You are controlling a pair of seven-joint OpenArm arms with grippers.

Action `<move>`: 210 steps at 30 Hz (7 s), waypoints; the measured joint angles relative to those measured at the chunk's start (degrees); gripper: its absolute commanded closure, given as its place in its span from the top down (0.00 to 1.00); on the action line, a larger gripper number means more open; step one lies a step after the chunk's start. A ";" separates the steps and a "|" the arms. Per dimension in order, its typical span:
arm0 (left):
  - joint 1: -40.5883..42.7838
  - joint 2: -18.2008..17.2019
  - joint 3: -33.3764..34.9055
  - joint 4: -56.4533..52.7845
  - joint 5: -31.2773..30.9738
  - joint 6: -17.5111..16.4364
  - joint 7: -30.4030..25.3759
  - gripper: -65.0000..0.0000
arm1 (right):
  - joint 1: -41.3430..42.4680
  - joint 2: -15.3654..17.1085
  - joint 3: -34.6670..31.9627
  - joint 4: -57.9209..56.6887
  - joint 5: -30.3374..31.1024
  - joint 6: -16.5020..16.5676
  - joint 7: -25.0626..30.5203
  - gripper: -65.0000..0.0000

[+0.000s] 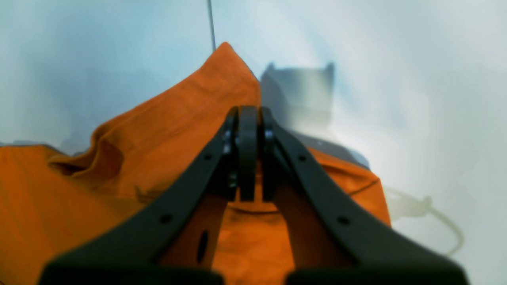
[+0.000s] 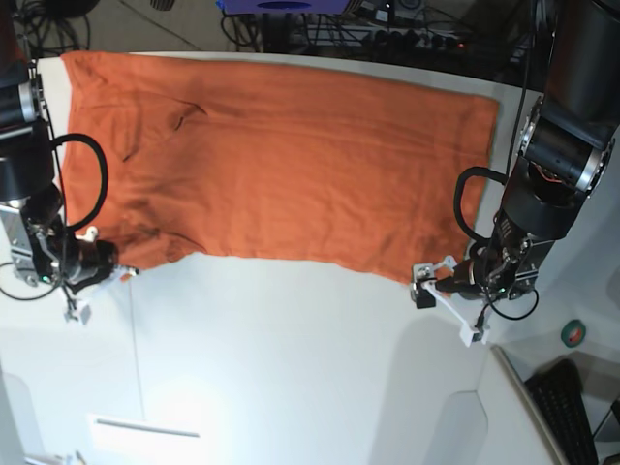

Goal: Layout the t-shirt on the table in an organized manner, then fold the t-shirt properly
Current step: 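Release the collar edge and grasp the hem corners with both grippers, then fold the hem over toward the collar edge with both grippers, then release the hem and regrasp the folded edge with both grippers, then pull the folded strip taut between both grippers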

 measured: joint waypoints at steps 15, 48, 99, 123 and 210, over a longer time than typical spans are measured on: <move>5.29 -1.14 -8.79 5.62 -0.74 -0.68 1.40 0.00 | -2.78 0.44 0.04 5.20 -0.22 -0.02 0.66 0.00; 27.52 -10.01 -35.91 45.81 -0.17 -0.66 22.56 0.00 | -24.94 2.36 17.81 37.92 0.04 0.00 -3.48 0.00; 53.75 -13.92 -44.96 69.35 -0.02 -0.59 29.70 0.00 | -52.37 -5.42 28.26 64.28 -0.04 -4.37 -16.76 0.00; 57.22 -14.32 -45.53 69.55 -0.04 -0.59 35.21 0.42 | -52.52 -5.57 29.86 62.58 0.17 -4.46 -15.58 0.38; 40.70 3.43 -61.81 38.62 7.65 -13.16 21.46 0.00 | -41.79 -4.33 29.64 62.64 -0.04 -13.44 -16.17 0.00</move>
